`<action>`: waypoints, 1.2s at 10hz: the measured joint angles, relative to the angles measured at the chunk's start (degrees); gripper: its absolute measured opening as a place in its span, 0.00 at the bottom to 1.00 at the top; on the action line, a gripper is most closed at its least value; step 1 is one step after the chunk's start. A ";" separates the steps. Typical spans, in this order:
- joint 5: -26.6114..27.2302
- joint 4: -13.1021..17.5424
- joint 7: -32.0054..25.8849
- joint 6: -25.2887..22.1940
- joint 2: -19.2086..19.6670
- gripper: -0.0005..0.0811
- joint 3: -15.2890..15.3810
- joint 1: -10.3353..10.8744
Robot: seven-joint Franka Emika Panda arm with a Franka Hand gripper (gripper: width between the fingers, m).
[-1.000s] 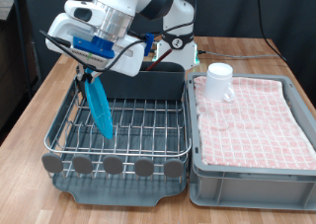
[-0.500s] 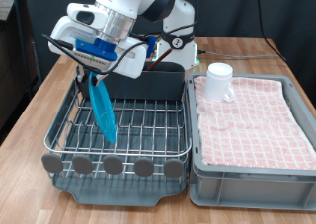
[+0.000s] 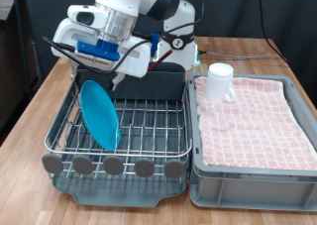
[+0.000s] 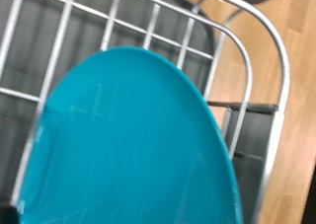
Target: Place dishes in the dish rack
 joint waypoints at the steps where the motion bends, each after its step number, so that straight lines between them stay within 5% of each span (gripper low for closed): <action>1: 3.60 0.13 -2.86 -0.53 -0.37 0.87 0.42 0.00; 2: 5.47 0.52 -4.38 -2.26 -1.21 0.96 0.70 0.00; 8: 16.15 4.70 -13.36 -21.10 -9.51 0.99 1.01 0.18; 12: 15.97 6.15 -13.70 -25.81 -11.44 0.99 1.89 0.48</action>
